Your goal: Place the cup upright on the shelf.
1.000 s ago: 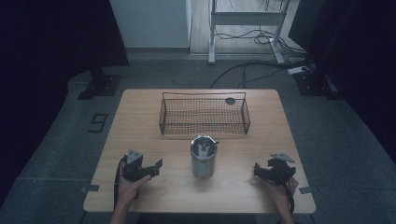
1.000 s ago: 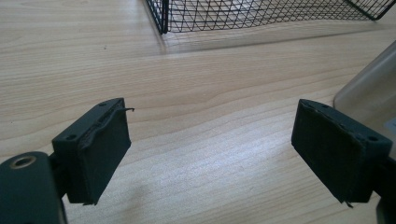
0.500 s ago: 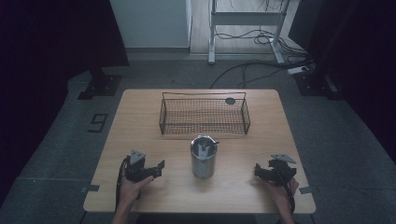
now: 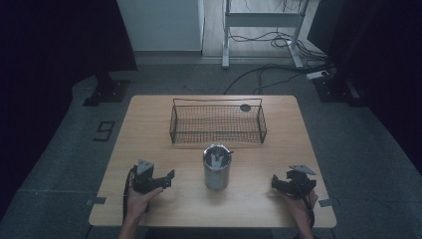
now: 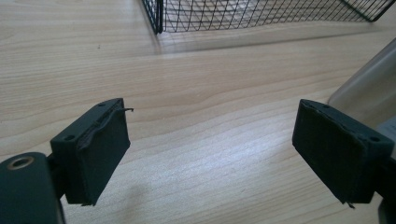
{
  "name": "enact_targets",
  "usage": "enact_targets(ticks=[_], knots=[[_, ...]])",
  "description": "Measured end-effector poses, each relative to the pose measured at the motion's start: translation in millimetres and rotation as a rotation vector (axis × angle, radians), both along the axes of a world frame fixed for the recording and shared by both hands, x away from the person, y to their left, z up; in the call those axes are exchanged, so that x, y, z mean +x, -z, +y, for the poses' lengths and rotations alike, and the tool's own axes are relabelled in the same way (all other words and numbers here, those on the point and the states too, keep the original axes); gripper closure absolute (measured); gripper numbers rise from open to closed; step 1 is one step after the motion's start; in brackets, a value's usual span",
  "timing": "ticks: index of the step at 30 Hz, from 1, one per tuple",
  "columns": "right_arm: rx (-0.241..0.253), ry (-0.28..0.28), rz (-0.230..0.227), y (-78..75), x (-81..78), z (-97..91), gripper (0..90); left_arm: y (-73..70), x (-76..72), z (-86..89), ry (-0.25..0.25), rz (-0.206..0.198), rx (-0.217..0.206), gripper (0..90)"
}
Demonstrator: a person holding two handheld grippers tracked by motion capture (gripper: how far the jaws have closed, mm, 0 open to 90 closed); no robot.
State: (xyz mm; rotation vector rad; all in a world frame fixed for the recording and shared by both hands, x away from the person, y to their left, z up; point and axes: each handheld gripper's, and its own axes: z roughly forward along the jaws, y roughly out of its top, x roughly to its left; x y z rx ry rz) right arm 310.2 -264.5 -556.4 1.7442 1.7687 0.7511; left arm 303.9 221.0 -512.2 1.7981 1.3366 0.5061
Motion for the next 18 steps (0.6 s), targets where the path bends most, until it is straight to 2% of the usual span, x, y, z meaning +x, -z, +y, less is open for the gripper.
enact_targets(ticks=[18], knots=[[0.001, -0.002, -0.002, -0.1, -0.5, -0.7, 0.7, -20.1, -12.2, -7.5, 0.027, -0.034, -0.023, 11.0]])
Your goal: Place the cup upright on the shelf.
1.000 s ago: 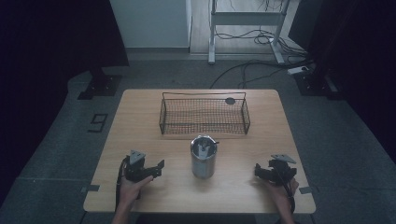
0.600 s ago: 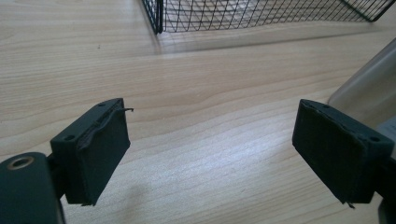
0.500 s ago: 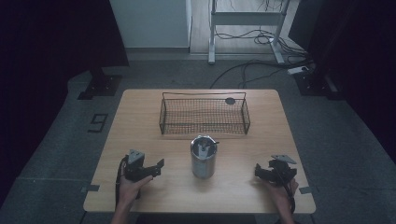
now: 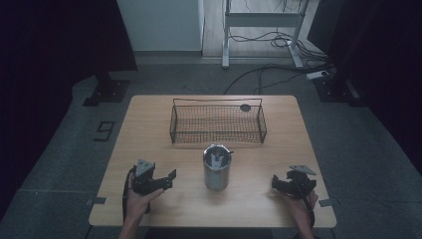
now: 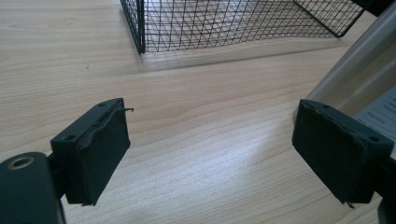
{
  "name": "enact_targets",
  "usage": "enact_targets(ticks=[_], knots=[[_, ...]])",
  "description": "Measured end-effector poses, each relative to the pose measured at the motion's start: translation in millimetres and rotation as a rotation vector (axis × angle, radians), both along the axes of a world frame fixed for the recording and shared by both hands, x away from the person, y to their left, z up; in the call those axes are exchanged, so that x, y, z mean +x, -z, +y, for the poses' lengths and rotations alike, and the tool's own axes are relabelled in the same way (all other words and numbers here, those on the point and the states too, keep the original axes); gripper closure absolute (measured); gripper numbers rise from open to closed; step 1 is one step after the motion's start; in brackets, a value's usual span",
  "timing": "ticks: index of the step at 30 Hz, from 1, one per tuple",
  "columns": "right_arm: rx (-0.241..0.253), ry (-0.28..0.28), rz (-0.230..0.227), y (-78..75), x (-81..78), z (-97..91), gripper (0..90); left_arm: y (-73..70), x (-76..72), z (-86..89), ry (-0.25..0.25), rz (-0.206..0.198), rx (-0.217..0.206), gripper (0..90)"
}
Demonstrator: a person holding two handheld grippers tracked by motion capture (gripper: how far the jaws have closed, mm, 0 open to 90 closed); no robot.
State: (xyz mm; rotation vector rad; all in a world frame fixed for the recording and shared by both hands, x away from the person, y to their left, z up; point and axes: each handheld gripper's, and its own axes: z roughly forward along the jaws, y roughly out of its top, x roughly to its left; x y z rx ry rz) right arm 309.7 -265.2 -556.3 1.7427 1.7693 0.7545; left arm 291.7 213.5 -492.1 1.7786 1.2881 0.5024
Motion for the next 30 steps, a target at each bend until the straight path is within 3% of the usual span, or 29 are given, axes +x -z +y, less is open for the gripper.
enact_targets(ticks=[11, 20, 30], knots=[[0.0, -0.001, -0.001, 0.0, -0.1, -0.1, 0.8, -9.0, -0.3, -16.6, 0.057, -0.017, -0.026, 11.0], [0.0, -0.001, 0.0, 0.0, -0.1, -0.2, 0.8, -23.4, -4.2, -41.0, 0.132, -0.042, -0.007, 9.2], [0.0, -0.002, 0.0, -0.1, -0.4, -0.4, 1.0, -22.4, -3.8, -65.3, 0.196, -0.036, 0.008, 2.5]])
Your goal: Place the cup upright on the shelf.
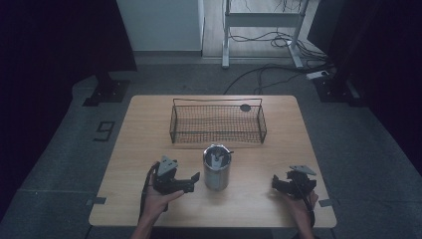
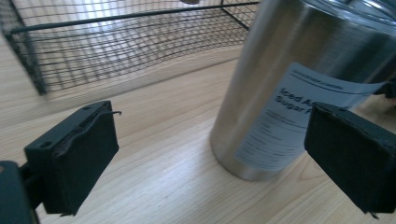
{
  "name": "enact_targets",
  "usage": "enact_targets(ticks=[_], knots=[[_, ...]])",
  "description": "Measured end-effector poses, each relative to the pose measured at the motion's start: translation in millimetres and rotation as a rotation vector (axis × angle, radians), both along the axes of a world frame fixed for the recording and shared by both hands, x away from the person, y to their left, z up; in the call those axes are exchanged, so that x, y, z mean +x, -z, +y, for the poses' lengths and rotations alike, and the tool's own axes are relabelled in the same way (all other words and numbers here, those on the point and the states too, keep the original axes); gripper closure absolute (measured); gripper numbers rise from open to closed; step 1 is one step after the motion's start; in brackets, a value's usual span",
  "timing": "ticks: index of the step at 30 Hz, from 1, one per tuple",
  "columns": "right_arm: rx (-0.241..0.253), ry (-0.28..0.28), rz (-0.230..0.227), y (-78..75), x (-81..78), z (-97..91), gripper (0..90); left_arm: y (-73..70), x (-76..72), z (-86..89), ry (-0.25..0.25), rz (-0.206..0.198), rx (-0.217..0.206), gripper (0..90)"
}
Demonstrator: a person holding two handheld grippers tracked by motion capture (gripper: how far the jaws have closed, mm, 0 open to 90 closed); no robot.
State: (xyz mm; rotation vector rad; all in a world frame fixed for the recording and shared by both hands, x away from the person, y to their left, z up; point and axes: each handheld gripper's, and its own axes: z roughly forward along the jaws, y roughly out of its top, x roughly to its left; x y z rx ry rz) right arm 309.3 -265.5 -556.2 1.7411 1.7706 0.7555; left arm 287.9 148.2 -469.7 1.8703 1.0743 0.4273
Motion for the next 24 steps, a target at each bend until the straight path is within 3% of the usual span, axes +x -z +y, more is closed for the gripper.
enact_targets(ticks=[9, 14, 24], knots=[[-0.001, -0.002, -0.001, 0.0, 0.0, -0.1, 1.2, 3.4, -2.0, -19.0, 0.063, 0.005, 0.013, 0.0], [0.0, -0.001, -0.001, 0.0, -0.2, -0.1, 1.3, 2.9, -2.4, -28.2, 0.104, 0.018, -0.007, 0.0], [0.0, -0.003, -0.001, -0.1, -0.3, -0.2, 1.5, 1.3, 1.3, -44.3, 0.124, 0.008, 0.014, 0.0]])
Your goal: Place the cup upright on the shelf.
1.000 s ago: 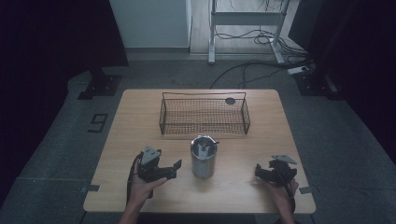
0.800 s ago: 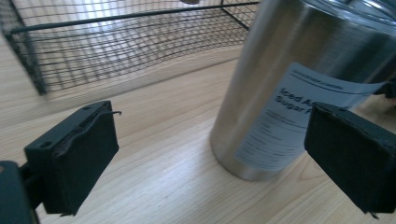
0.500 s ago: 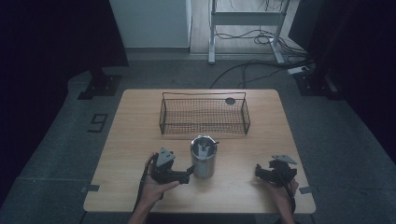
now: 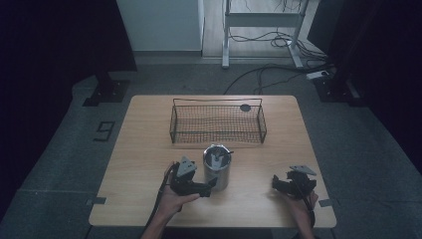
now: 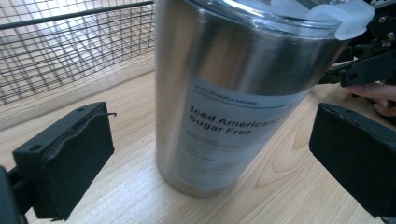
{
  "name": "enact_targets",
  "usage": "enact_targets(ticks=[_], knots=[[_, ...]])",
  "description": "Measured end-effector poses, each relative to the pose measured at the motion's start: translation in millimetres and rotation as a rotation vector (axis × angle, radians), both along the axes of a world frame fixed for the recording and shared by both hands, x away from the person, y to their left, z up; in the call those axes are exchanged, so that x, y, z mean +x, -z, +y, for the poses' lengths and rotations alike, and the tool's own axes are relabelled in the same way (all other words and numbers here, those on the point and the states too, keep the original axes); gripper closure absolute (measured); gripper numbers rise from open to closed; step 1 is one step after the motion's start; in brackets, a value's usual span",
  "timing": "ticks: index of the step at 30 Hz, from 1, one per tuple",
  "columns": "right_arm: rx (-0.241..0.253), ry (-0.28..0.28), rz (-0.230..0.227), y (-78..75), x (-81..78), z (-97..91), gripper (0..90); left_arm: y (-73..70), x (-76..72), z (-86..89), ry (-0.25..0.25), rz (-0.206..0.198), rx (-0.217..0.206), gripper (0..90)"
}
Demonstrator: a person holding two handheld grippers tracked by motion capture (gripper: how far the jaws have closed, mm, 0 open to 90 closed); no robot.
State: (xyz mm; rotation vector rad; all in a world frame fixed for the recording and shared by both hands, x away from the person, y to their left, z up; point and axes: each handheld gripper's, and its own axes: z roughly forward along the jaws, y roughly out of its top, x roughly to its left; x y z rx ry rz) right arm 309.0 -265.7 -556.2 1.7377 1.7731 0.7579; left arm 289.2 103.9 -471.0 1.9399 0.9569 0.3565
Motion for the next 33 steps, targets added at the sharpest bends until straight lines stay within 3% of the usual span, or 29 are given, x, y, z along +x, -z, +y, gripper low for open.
enact_targets(ticks=[25, 33], knots=[[0.0, 0.0, -0.001, 0.0, 0.0, 0.0, 1.6, -0.4, 17.9, -29.4, 0.014, 0.007, 0.036, 0.0], [0.0, 0.0, -0.001, 0.0, 0.0, 0.0, 1.6, 1.2, 26.2, -41.5, -0.014, -0.001, 0.031, 0.0]])
